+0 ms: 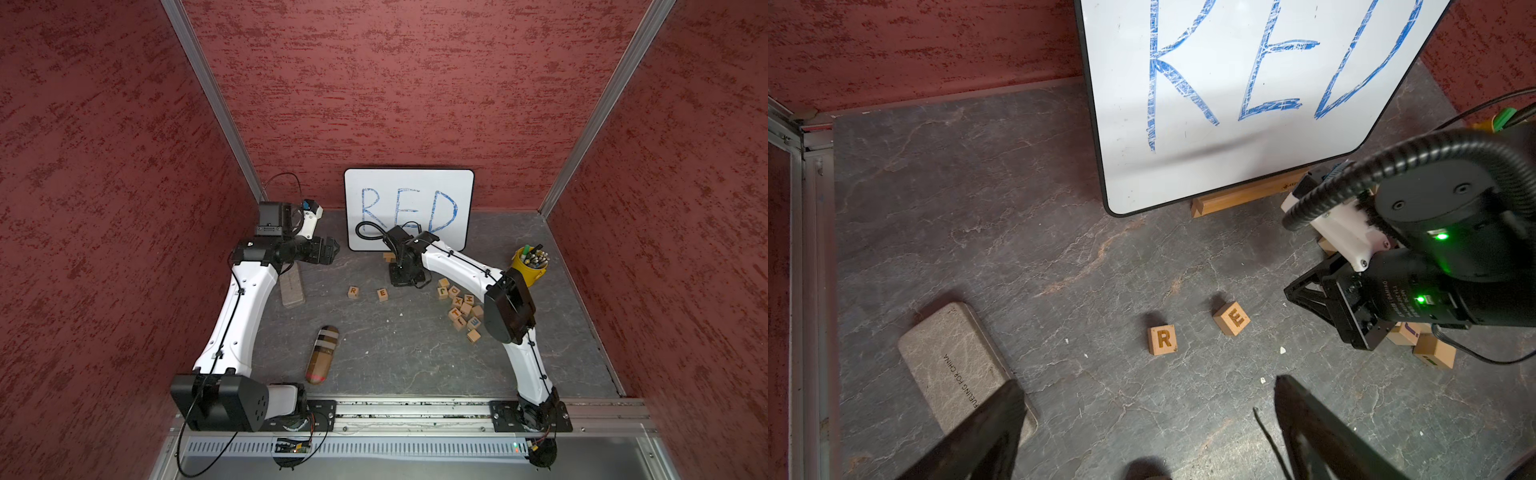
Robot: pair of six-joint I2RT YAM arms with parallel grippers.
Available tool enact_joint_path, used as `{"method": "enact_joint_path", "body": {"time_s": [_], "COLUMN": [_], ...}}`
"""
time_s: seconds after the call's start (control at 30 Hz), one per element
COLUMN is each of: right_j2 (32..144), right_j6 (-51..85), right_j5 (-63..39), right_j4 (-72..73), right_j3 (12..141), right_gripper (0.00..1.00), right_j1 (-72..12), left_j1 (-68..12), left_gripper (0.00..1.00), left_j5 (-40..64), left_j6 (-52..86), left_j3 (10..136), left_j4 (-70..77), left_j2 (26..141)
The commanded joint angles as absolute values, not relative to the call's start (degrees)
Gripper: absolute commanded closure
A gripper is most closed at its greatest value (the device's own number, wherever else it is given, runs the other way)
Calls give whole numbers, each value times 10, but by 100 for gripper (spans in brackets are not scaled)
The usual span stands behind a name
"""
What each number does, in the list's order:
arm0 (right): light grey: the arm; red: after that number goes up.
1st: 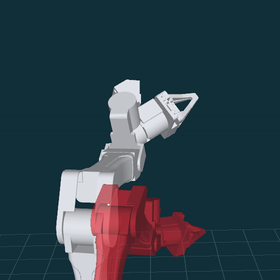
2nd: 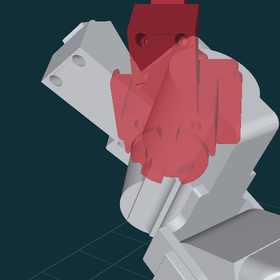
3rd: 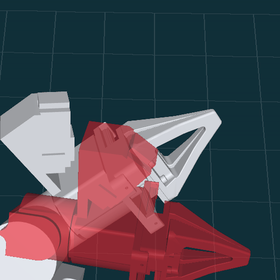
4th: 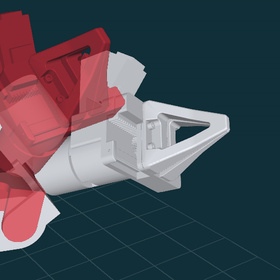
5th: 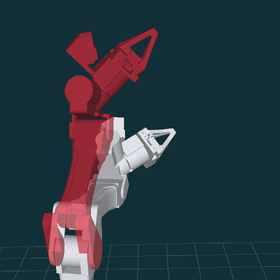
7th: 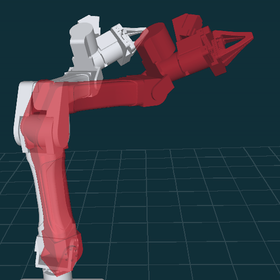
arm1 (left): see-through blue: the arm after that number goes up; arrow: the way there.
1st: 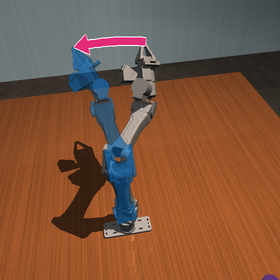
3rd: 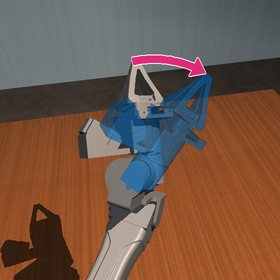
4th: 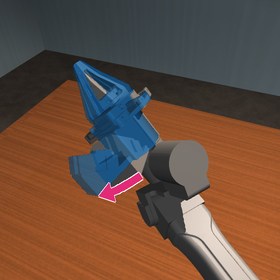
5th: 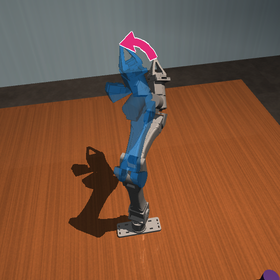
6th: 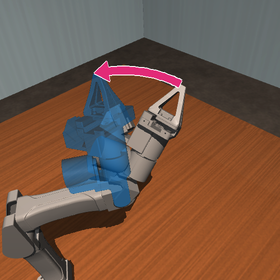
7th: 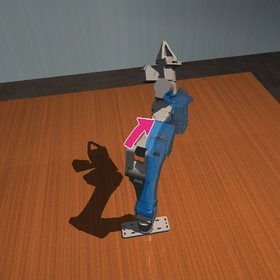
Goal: Assemble the uppercase word "red" with letter blocks
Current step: Move the letter block to the center of the board.
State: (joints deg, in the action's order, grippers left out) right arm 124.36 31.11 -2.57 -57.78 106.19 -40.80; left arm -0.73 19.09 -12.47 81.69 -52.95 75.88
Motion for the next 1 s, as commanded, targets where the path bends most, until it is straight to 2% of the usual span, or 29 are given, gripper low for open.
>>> {"method": "enact_joint_path", "body": {"time_s": [0.0,0.43,0.97], "right_j2": [1221,1260,1314], "right_j6": [315,299,293], "right_j5": [-37,-83,-107], "right_j4": [-517,-484,-485], "right_j3": [1040,1031,1079], "right_gripper": [85,83,82], "right_j1": [-404,-414,-432], "left_j1": [-10,-11,-11], "left_gripper": [5,5,5], "left_j5": [212,217,206], "left_j6": [-133,-149,-151], "left_j3": [839,855,854], "left_j4": [-546,-575,-578], "left_j2": [772,788,778]}}
